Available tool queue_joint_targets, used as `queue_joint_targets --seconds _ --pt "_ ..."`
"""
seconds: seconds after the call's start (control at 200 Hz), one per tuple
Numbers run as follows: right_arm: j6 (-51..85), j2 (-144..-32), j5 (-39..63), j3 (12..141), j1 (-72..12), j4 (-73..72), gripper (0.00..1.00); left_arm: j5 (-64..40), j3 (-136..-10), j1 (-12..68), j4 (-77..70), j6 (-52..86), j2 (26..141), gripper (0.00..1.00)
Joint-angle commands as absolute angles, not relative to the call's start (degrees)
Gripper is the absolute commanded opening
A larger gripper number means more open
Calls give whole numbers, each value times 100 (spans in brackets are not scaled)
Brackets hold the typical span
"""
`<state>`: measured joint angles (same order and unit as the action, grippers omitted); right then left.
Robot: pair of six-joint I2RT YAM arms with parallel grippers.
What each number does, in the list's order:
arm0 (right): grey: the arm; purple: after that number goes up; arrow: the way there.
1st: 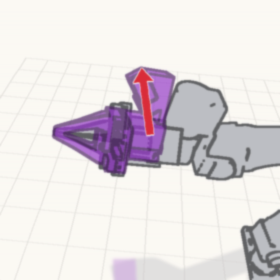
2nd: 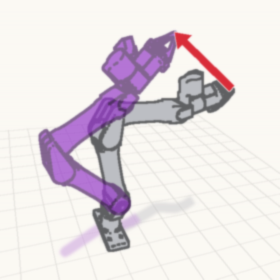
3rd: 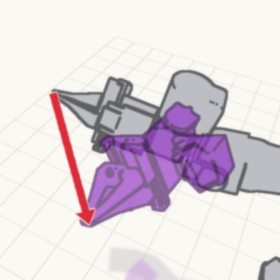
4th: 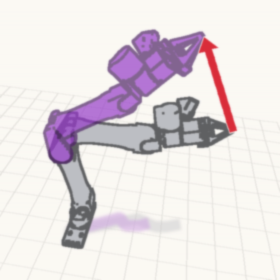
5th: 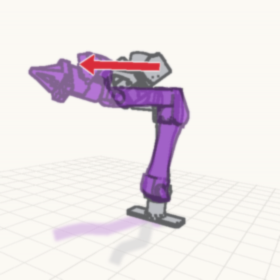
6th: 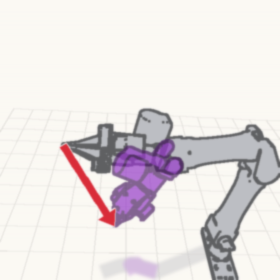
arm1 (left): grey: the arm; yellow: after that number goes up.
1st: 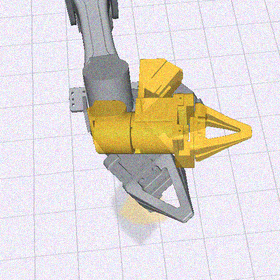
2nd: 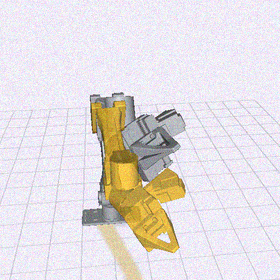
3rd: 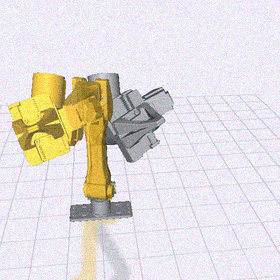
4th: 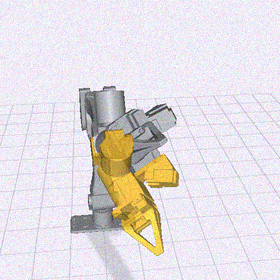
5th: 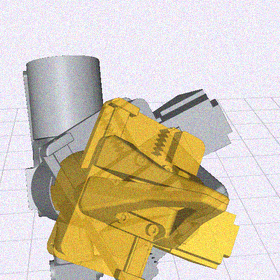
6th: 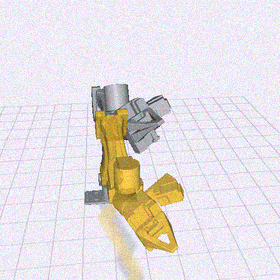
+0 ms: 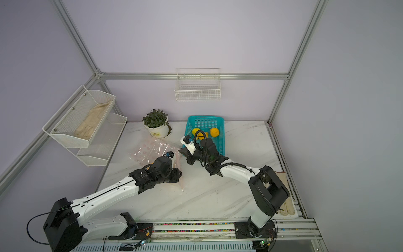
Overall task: Open the zip-top bag and take out the pear
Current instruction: Open the zipper of the food storage bag at the center of the board.
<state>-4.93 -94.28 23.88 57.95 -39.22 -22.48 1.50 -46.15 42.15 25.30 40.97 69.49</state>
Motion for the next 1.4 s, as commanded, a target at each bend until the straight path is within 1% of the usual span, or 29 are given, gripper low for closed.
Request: queue_joint_targets --seconds 0.0,0.065,0.1,0.235,0.42,0.45,0.46,0.465,0.475,0.48,0.515,0.52,0.525,0.565,0.615,0.66,0.71,0.74,0.825,0.92,1.03,1.1,1.175,1.3,1.395 --pt "-336 -9228 2452 5951 -3964 -2309 0 141 -4520 4246 2276 4122 7002 23" --pt "-319 -9238 2452 5957 -3972 -2298 0 162 -4511 4245 2276 4130 7025 22" --pt "-317 -9246 2439 5958 -3973 -2303 0 167 -4495 4244 2274 4124 7038 20" --pt "-369 -9247 2316 5928 -3974 -2238 0 234 -4401 4245 2272 4037 6928 0" --pt "-492 -9162 1690 5839 -3973 -1883 0 559 -4389 4187 2462 3819 6470 0" --pt "-493 -9117 1499 5776 -3973 -1840 12 604 -4390 4175 2457 3748 6392 0" --pt "-488 -9111 1461 5767 -3973 -1834 13 608 -4394 4164 2453 3716 6373 0" --pt "-478 -9085 1400 5737 -3973 -1825 17 607 -4396 4156 2453 3704 6373 0" --pt "-451 -9063 1321 5708 -3973 -1821 21 602 -4400 4146 2448 3673 6338 0" --pt "-451 -9063 1321 5708 -3973 -1821 21 596 -4402 4143 2450 3660 6329 0" --pt "-322 -8969 1031 5633 -3973 -1740 34 528 -4433 4082 2465 3574 6281 0" --pt "-241 -8942 946 5614 -3973 -1707 37 519 -4433 4071 2467 3563 6266 0" --pt "-241 -8942 946 5614 -3973 -1707 37 506 -4437 4062 2468 3557 6266 0" --pt "109 -8816 548 5603 -3973 -1485 48 398 -4467 3960 2491 3509 6217 0" --pt "603 -8663 29 5721 -3972 -1029 55 201 -4488 3813 2484 3483 6167 0" --pt "1266 -8567 -313 5927 -3964 -445 58 -93 -4457 3666 2394 3460 6152 0" --pt "2082 -8488 -446 6217 -3939 321 61 -457 -4419 3502 2249 3440 6165 0" --pt "2436 -8453 -279 6387 -3931 851 65 -618 -4397 3431 2163 3453 6185 0" --pt "2778 -8306 443 6522 -3913 1396 65 -1046 -4315 3326 1848 3416 6303 0" --pt "3553 -8044 1161 6005 -3999 818 65 -1522 -4262 3267 1513 3359 6573 0" --pt "3392 -8164 1536 6022 -4302 934 65 -2023 -4298 3244 1342 3308 6931 0" --pt "3263 -8267 1479 6091 -4400 1098 64 -2295 -4353 3234 1271 3245 7119 0" --pt "3214 -8368 1156 6106 -4414 1226 58 -2437 -4407 3235 1267 3200 7228 0" --pt "3009 -8763 861 6253 -4417 1354 56 -2446 -4374 3235 1251 3193 7213 0" --pt "2977 -9124 648 6448 -4414 1503 51 -2377 -4356 3223 1284 3208 7160 0"
